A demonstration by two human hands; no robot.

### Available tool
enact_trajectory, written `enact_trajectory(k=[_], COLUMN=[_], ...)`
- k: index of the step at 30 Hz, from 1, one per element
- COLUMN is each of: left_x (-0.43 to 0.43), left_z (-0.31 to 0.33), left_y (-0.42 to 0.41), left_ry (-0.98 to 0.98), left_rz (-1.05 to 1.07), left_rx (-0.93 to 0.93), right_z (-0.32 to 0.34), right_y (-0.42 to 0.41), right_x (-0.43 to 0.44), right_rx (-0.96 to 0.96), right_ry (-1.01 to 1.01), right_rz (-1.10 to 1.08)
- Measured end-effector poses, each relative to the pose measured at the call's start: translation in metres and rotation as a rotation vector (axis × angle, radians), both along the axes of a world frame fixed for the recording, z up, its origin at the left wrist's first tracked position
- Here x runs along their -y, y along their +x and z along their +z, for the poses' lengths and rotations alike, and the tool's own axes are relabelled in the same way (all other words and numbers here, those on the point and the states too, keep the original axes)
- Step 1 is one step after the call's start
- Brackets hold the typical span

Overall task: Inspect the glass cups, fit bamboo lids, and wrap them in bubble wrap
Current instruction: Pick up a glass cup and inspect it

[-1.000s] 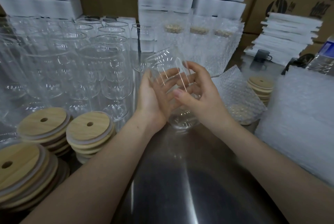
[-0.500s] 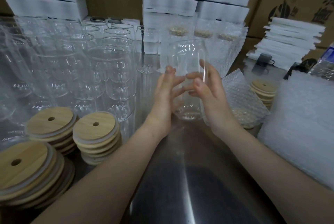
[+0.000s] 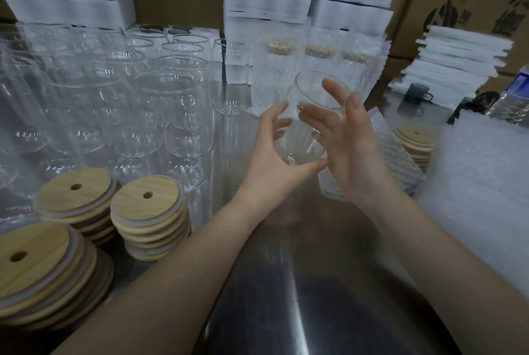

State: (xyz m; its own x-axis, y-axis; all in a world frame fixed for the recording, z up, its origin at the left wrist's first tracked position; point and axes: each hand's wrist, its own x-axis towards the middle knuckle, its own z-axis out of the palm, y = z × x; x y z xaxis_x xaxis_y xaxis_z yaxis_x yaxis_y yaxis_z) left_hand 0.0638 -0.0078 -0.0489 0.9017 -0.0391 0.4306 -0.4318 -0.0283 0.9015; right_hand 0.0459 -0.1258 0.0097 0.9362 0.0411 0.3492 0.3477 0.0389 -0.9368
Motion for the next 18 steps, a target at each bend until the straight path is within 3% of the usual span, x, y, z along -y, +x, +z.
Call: enact_trajectory(k=[7,18], left_x=[-0.003,-0.007], left_z=[0.002,0.001], left_y=[0.001,0.003], left_ry=[0.025,0.212], left_rz=[0.085,0.25], left_rx=[0.076,0.279], right_z=[-0.002,-0.001], right_y=[0.006,0.009], right_x=[0.008,0.014], right_rx=[0.043,-0.164], right_ry=[0.069,0.33], right_rz=[0.078,0.16])
